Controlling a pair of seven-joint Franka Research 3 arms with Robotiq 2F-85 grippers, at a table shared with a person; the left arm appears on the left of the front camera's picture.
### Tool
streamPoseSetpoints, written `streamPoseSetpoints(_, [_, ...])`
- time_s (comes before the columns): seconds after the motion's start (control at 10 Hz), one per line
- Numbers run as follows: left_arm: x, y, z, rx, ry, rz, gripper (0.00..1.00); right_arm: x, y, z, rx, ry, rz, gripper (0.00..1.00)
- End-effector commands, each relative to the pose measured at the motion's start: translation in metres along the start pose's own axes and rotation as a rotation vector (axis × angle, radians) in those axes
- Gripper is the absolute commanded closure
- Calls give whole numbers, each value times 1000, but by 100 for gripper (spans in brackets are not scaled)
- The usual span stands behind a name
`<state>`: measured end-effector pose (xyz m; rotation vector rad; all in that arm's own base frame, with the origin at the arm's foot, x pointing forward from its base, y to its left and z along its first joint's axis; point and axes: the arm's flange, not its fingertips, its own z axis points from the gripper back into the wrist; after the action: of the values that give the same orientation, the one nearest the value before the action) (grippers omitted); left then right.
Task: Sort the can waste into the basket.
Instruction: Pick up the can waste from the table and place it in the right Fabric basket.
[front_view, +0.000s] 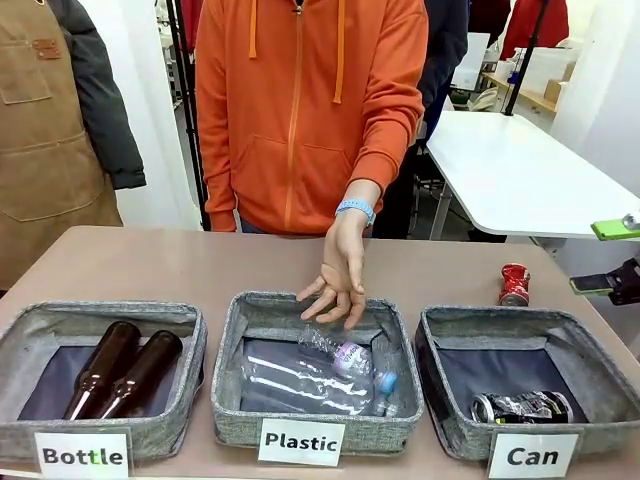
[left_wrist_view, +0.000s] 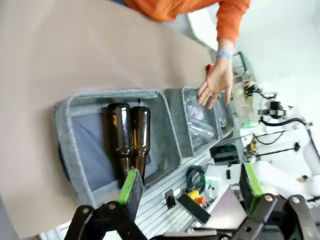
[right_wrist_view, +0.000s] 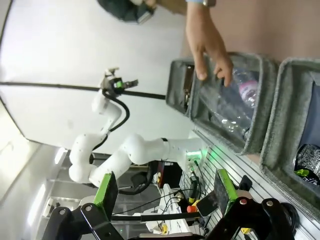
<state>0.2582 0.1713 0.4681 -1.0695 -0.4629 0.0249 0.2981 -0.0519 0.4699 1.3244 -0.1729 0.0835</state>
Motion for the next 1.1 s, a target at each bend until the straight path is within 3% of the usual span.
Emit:
streamPoseSetpoints(0.0, [-4, -19, 2, 56, 40, -4, 0, -3, 0, 0, 6, 20, 18, 0])
streamPoseSetpoints(0.9, [-4, -19, 2, 56, 40, -4, 0, -1, 1, -1, 4, 5, 0, 0])
streamPoseSetpoints(1.0, [-4, -19, 2, 56, 40, -4, 0, 1, 12, -4, -126, 28, 82, 0])
